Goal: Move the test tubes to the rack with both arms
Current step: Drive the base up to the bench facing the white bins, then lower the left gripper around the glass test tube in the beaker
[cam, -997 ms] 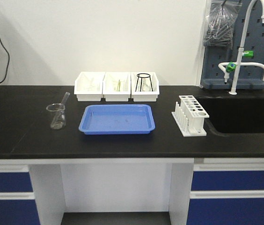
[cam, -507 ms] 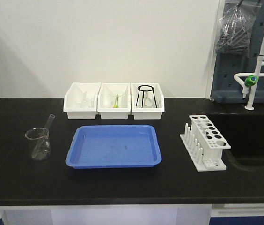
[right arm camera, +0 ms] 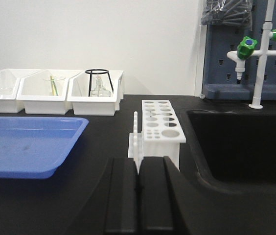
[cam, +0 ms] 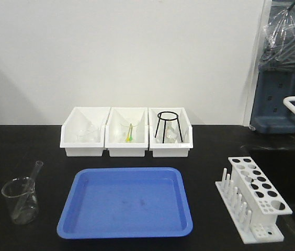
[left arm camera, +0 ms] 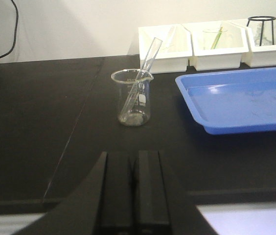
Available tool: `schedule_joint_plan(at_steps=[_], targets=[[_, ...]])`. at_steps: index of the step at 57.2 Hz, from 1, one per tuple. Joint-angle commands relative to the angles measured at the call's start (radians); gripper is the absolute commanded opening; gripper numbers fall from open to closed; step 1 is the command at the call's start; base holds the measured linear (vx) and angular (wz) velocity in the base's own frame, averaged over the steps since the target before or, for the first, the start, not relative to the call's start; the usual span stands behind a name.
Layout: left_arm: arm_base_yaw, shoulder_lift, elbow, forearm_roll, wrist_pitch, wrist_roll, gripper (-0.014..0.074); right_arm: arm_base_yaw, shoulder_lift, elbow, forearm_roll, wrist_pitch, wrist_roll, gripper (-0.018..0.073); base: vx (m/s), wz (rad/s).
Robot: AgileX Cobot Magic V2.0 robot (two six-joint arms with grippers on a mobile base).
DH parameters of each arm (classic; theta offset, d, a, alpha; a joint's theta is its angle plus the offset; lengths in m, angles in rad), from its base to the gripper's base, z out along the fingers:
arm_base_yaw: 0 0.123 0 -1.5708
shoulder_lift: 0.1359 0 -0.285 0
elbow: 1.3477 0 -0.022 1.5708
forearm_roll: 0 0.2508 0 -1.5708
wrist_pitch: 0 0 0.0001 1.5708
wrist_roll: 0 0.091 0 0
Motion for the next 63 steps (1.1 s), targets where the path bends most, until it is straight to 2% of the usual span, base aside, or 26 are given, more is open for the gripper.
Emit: schedule_joint_plan(at_steps=[1, 36, 63], targets=[[0.000, -0.012, -0.031, -0.005, -0.075, -0.009, -0.0004, 0.000, 0.000, 0.013, -0.004, -0.082, -0.003, -0.0008, 0.34, 0.01], [0.000, -0.012, -0.031, -0.005, -0.075, -0.009, -0.0004, 0.000, 0.000, 0.013, -0.004, -0.082, -0.003, -0.0008, 0.29, 0.00], [0.000, -0.012, -0.031, -0.005, -0.075, -0.009, -0.0004, 0.000, 0.000, 0.013, -0.004, -0.082, -0.003, -0.0008, 0.17, 0.00]])
